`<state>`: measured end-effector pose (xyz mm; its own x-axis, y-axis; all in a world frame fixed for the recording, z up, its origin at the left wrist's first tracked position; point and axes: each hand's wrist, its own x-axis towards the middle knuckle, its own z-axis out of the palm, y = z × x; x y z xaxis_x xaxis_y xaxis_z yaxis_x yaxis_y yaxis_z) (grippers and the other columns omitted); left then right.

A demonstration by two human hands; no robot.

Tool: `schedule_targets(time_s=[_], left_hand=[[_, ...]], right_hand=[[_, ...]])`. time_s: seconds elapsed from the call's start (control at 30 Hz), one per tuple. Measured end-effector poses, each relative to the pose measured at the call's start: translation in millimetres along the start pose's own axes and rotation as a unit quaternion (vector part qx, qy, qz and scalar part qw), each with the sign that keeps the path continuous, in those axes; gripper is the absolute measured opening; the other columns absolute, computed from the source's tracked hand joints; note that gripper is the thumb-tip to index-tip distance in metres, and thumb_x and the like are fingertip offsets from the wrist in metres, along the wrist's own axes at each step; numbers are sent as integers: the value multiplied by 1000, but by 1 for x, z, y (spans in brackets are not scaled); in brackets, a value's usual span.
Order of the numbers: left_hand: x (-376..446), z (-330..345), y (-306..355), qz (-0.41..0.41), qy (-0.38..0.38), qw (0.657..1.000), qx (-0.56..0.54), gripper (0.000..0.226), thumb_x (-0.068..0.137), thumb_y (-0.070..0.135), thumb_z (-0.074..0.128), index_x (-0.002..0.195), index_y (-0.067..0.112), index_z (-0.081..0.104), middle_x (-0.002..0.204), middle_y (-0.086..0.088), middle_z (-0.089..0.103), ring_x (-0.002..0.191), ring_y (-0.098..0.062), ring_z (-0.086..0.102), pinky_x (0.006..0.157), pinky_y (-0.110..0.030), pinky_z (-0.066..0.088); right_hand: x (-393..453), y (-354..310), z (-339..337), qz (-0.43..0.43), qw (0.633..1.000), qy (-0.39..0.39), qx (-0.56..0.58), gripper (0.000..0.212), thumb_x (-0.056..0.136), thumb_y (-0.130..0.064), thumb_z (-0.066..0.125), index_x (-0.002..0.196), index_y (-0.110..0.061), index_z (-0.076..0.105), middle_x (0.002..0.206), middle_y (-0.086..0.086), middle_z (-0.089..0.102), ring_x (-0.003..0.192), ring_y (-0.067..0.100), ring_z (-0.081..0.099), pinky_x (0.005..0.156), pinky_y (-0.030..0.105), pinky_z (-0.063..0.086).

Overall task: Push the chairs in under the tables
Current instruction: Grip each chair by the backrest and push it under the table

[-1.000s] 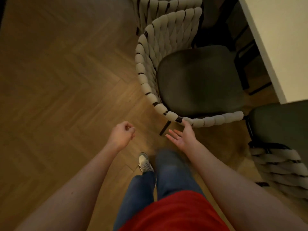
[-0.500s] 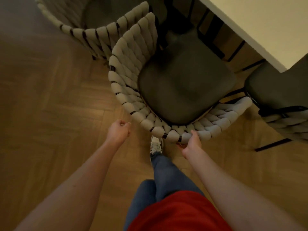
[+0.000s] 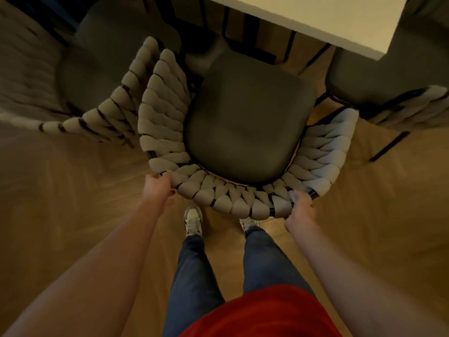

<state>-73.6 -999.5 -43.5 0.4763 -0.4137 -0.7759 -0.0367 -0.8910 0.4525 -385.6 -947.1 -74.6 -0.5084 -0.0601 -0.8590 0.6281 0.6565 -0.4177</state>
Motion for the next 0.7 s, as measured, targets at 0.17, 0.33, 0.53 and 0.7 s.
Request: schedule_targets(time_s=[0.17, 0.33, 0.53, 0.7], left_hand=[[43, -13, 32, -21, -42, 998, -31, 56, 97, 32, 57, 144, 14, 32, 128, -9, 51, 107, -32, 59, 86, -52, 55], [75, -28, 51, -9, -71, 997, 12, 73, 87, 42, 69, 146, 18, 32, 135, -11, 52, 113, -37, 58, 78, -57, 57], [95, -27, 59, 6, -65, 995, 72, 55, 89, 35, 69, 135, 17, 47, 129, -13, 56, 109, -37, 59, 71, -55, 59], [97, -24, 59, 14, -51, 995, 89, 45, 95, 28, 62, 135, 12, 49, 129, -15, 56, 110, -37, 59, 77, -54, 58]], right_hand=[[-20, 28, 8, -23, 994, 4, 110, 79, 82, -23, 77, 149, -25, 35, 133, 8, 53, 116, 29, 58, 99, 49, 50], [-30, 48, 18, -70, 988, -19, 134, 75, 90, -8, 65, 153, -27, 27, 136, 7, 52, 116, 27, 58, 100, 53, 50], [-22, 56, 22, -111, 987, -23, 117, 81, 93, -1, 63, 157, -24, 20, 149, 8, 45, 130, 27, 50, 110, 50, 42], [-24, 58, 22, -128, 984, -35, 120, 75, 93, -1, 62, 155, -24, 25, 145, 7, 49, 127, 26, 53, 110, 49, 43]])
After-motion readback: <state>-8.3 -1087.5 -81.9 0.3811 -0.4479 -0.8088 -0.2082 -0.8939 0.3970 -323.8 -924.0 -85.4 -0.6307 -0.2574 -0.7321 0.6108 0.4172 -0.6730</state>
